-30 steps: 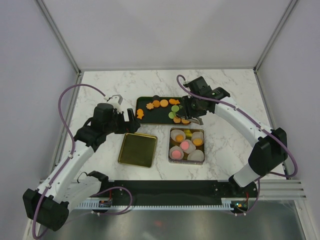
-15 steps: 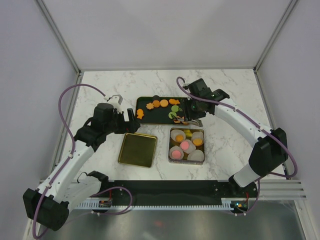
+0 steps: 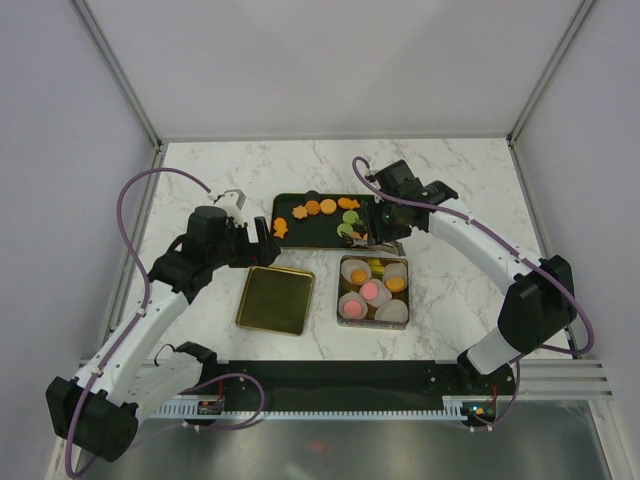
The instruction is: Pack the cookies
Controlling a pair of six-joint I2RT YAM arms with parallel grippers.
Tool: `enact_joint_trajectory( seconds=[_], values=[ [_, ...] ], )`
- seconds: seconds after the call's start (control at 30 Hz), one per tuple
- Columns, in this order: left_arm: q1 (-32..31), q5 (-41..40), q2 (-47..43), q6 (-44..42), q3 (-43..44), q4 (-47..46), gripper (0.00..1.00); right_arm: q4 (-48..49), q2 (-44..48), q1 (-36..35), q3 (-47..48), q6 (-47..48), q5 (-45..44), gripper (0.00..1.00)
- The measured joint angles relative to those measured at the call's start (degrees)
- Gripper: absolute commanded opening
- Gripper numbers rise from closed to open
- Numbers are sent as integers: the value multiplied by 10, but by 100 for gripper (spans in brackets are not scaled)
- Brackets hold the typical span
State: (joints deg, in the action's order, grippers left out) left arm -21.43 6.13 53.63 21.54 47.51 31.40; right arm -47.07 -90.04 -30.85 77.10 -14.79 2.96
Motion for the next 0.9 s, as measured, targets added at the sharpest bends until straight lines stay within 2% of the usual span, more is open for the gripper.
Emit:
enact_joint_trajectory(
  seconds=[0.6, 0.9],
  values=[
    [2, 0, 0, 0, 0, 0, 100, 4, 9, 2, -22, -2, 5, 52],
    [2, 0, 0, 0, 0, 0, 100, 8, 9, 7, -28, -2, 13, 48]
  ],
)
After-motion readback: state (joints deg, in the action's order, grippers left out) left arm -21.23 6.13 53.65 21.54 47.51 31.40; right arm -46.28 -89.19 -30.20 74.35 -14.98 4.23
